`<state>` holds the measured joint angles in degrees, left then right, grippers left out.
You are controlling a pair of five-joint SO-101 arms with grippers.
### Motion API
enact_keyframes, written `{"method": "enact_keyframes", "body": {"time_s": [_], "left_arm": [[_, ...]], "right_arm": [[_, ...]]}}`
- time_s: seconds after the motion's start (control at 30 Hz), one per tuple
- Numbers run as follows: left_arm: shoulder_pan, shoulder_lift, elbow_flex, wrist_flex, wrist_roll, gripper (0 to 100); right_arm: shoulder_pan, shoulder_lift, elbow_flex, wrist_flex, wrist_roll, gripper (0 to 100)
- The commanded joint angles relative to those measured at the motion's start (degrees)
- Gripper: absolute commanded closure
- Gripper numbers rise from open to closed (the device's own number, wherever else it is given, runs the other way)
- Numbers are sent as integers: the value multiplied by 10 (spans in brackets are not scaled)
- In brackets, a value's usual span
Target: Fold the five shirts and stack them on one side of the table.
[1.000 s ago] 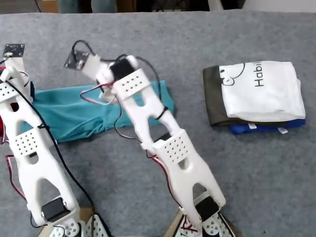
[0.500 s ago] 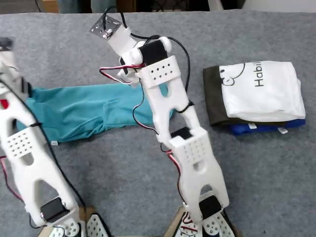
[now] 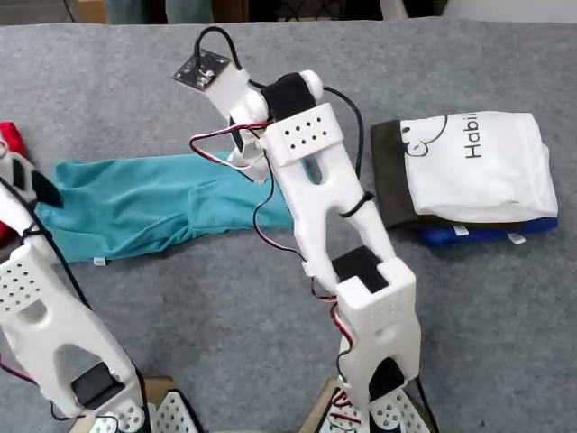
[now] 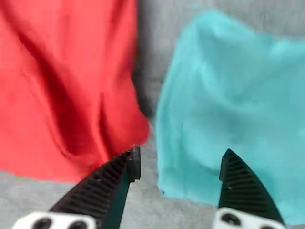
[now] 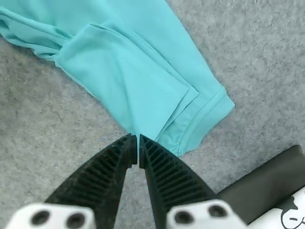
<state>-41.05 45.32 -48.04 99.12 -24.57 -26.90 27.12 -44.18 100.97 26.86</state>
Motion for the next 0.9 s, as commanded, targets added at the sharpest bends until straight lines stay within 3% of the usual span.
{"method": "enact_keyframes", "body": {"time_s": [0.0,0.23,0.47,0.7,0.87], "left_arm": [[3,-32,77,-45,-2,714],[13,55,63,-48,1,737],[22,115,-71,17,7,976],[13,83,-80,18,8,973],[58,-15,-65,18,8,973]], "right_arm": [[5,-39,5,3,-4,980],[5,-40,6,3,-4,980],[5,-40,1,3,-4,980],[22,-57,0,-4,-4,980],[62,-102,-15,-21,-4,980]]}}
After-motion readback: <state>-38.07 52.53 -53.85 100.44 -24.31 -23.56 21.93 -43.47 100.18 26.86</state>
